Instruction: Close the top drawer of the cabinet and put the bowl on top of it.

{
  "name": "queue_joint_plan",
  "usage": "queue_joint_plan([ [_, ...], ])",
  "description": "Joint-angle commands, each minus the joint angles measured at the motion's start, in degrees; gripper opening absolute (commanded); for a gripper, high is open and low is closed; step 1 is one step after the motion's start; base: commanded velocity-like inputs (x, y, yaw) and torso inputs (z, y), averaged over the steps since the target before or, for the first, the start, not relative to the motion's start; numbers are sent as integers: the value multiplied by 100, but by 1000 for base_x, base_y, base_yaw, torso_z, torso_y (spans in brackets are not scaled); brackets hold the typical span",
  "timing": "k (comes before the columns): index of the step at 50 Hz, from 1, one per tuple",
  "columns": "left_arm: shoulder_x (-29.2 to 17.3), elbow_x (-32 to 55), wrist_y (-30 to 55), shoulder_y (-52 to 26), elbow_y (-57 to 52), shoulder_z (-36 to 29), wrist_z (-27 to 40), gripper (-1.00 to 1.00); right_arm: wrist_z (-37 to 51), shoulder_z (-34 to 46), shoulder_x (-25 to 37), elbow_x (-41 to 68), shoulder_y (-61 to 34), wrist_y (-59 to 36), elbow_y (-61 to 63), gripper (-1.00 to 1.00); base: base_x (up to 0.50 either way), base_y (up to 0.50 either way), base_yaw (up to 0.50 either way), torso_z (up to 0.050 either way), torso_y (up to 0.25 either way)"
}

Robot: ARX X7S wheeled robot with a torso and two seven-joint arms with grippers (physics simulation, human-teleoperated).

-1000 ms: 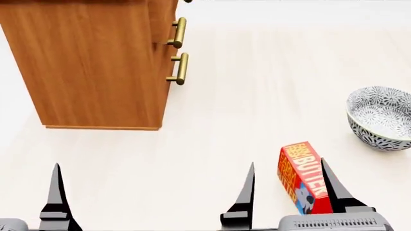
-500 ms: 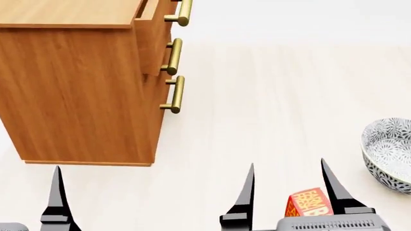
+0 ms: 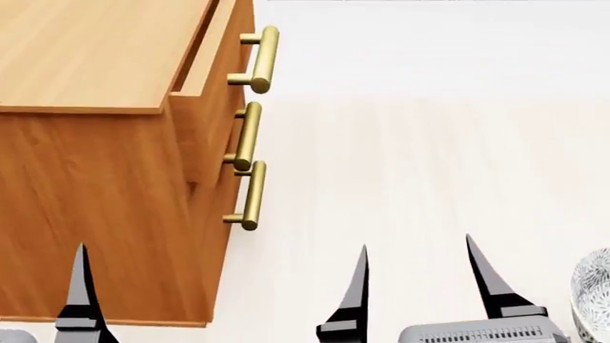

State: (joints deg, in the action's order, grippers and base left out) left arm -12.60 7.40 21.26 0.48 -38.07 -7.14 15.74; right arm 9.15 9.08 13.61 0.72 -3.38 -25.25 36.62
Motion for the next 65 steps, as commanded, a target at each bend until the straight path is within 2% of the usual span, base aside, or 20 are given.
queue_joint_plan([
  [1, -64, 51, 2, -2, -25, -30, 68, 100, 8, 28, 33, 45, -1, 25, -12, 100, 500, 0, 0, 0, 0],
  [18, -148, 121, -44, 29, -45, -44, 154, 100, 53, 69, 76, 74, -27, 21, -10, 100, 500, 0, 0, 0, 0],
  [19, -182, 129, -23, 77, -94, -1, 168, 100, -523, 515, 551, -449, -886, -838, -870, 100, 0, 0, 0, 0, 0],
  [20, -188, 131, -15, 64, -89, -4, 171, 100, -536, 524, 541, -448, -1746, -1337, -1729, 100, 0, 0, 0, 0, 0],
  [21, -193, 135, -9, 59, -91, -5, 174, 100, -543, 527, 543, -446, -2605, -1352, -2088, 100, 0, 0, 0, 0, 0],
  [22, -198, 134, -11, 64, -100, -9, 180, 100, -544, 534, 547, -453, -2803, -1367, -2104, 100, 0, 0, 0, 0, 0],
  [33, -234, 145, 33, 47, -143, -67, 236, 100, -607, 568, 591, -487, -3176, -1596, -2196, 100, 0, 0, 0, 0, 0],
  [39, -247, 132, 14, 41, -118, -120, 258, 100, -613, 737, 509, -582, -3657, -1678, -2633, 100, 0, 0, 0, 0, 0],
  [49, -288, 138, 36, 40, -147, -152, 303, 100, -637, 1248, 72, -728, -4666, -1511, -3852, 100, 0, 0, 0, 0, 0],
  [65, -328, 131, 10, 3, -63, -246, 346, 100, -495, 1499, -549, -678, -5482, -1071, -5275, 100, 0, 0, 0, 0, 0],
])
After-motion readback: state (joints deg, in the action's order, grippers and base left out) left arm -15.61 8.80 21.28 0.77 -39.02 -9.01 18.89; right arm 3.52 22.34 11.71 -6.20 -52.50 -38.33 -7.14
